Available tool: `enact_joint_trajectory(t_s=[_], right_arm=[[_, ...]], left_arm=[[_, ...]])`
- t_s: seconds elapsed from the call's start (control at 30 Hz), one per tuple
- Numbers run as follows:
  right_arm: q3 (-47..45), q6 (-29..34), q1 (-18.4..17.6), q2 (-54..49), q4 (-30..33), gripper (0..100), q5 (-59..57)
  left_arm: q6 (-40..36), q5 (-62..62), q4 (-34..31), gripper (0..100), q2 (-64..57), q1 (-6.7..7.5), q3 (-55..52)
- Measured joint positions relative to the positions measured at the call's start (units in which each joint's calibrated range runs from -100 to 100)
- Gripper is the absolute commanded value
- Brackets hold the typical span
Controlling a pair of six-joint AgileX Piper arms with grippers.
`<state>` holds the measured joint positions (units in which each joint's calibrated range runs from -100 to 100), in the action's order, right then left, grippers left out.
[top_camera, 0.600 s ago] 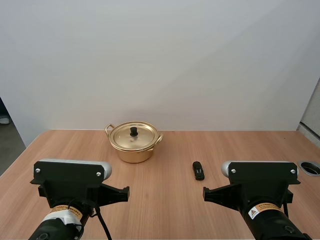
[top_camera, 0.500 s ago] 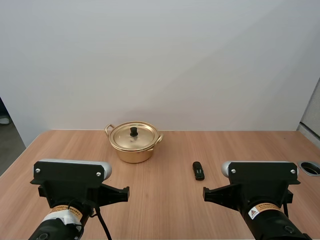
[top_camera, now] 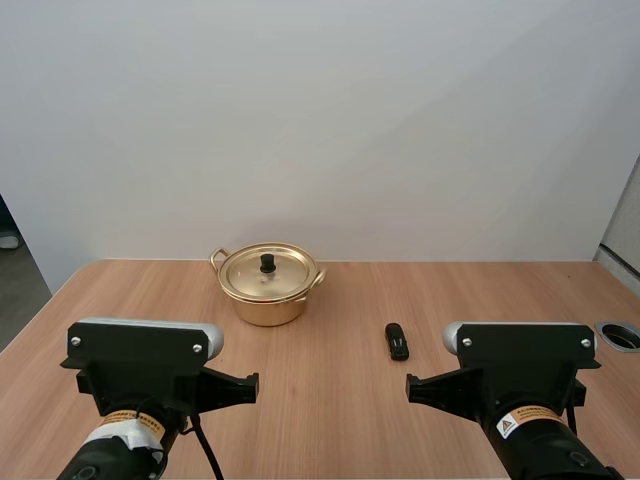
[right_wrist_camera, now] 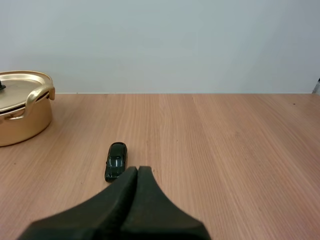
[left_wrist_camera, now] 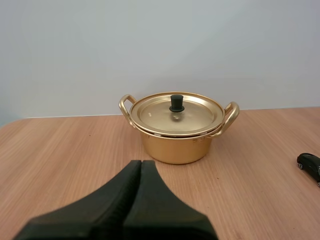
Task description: Open the pot, put the car inside, and close it
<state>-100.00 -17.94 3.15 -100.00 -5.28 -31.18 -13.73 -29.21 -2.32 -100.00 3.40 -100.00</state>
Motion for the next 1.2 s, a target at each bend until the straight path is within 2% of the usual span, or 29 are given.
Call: enact_joint_trajectory(t_s=[0.63, 0.83, 0.93, 1.07, 1.2], right_arm=[[0.0, 0.0, 0.0, 0.0, 0.0, 0, 0.0], [0.0, -0.22, 0.0, 0.0, -4.82, 0, 0.0], [0.0, -0.69, 0.0, 0.0, -5.08, 0, 1.63], [1.96, -2.26, 0.0, 0.0, -0.74, 0, 8.73], [9.61, -1.16, 0.0, 0.0, 6.12, 0, 9.98]], left_arm=[[0.0, 0.0, 0.26, 0, 0.0, 0.0, 0.0], [0.0, 0.0, 0.35, 0, 0.0, 0.0, 0.0], [0.11, 0.0, -1.63, 0, 0.0, 0.0, 0.29], [0.11, 4.5, -8.1, 0, 0.0, 0.0, 6.16], [0.02, 7.76, -10.67, 0, 0.0, -0.55, 13.78]])
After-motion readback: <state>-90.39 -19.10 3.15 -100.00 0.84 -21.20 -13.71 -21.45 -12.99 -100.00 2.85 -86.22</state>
